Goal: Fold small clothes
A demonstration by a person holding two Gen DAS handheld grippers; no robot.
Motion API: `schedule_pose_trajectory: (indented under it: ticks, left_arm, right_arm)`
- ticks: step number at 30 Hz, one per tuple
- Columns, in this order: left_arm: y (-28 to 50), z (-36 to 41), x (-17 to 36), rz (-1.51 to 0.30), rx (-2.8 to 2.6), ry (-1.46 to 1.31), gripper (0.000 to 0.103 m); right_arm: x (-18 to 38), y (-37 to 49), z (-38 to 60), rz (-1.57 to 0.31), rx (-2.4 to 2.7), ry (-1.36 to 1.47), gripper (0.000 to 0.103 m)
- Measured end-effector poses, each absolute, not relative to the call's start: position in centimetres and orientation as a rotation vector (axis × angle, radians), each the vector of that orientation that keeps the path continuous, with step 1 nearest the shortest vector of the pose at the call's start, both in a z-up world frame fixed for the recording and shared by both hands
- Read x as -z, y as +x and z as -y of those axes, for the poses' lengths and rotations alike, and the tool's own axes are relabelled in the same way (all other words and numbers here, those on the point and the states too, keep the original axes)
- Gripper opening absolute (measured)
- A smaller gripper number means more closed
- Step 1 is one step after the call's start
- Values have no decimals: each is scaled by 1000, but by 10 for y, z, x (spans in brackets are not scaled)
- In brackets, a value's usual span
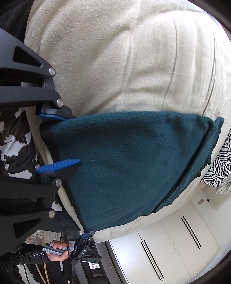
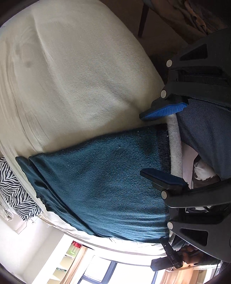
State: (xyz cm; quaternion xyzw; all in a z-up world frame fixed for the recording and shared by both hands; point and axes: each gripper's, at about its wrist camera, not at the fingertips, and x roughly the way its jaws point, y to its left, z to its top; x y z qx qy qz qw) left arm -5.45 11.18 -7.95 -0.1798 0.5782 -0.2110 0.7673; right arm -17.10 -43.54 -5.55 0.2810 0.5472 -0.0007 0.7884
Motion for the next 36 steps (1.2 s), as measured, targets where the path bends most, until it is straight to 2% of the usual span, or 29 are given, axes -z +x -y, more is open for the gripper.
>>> schedule_pose_trajectory:
  ticks: [1,2,3,4,8,10,21,29,36]
  left_arm:
    - [-54,-112,80,-1263,457,-400,17]
    - [-54,-114,83,-1270,458,-418,11]
    - [-54,-115,85,-1270,465,-436,10]
    - [-57,-116,85,-1265,468,-446,9]
    - [-57,-118,81,-1251,473,-460,8]
    - [-59,-127,78,-1235,483,-491,7]
    - [-33,-154,24,-1001,594,-811,7]
    - [31,-166,-5,-862,592,-970,7]
    - [99,-174,5,-843,560,-1089,7]
  right_arm:
    - [57,-171,435,-1182,0,618,44]
    - [59,-172,437,-1184,3,635,39]
    - [61,-171,439,-1188,6,649,31]
    - [62,-171,440,-1184,5,660,29]
    - [61,-174,445,-1168,-2,699,12]
    - [57,-176,448,-1143,-8,727,9]
    - [3,-140,455,-914,-96,800,8]
    - [-38,-52,463,-784,-116,790,8]
    - [-53,39,475,-726,-73,772,8]
